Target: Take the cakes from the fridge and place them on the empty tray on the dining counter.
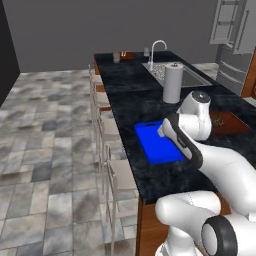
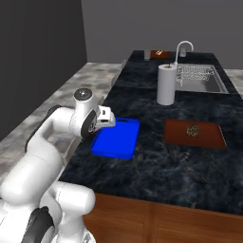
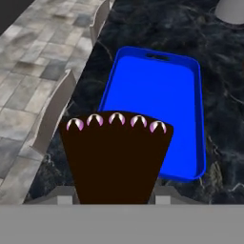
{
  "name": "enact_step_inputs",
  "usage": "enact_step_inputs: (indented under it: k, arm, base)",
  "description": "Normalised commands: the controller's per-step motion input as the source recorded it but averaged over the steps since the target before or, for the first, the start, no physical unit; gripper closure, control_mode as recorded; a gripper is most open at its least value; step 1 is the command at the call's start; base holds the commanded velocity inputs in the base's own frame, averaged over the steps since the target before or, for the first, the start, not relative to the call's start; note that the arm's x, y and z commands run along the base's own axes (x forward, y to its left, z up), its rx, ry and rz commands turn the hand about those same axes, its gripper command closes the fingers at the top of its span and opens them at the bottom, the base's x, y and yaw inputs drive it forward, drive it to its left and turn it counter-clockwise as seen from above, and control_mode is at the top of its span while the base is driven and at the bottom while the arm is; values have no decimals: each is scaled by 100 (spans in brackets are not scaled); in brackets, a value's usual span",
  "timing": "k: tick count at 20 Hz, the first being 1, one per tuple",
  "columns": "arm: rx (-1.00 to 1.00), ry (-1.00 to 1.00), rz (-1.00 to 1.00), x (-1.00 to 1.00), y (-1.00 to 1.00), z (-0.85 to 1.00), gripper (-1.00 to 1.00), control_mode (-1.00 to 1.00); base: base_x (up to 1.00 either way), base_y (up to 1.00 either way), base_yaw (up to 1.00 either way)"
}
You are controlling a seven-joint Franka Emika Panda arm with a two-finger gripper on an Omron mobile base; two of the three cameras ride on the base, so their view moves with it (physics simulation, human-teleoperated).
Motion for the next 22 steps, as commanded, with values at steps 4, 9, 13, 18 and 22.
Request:
enact_step_inputs:
  k: [4,9,13,18,22]
  arm:
    - [0,16,-1,36,0,-18,100,-100]
    - [0,7,0,22,0,-19,100,-100]
    - [0,-10,0,8,0,-54,100,-100]
    - [0,-20,0,28,0,-60,100,-100]
    - [0,5,0,47,0,-5,100,-100]
  base:
    - [0,0,0]
    - [0,0,0]
    - [0,0,0]
    - [0,0,0]
    - [0,0,0]
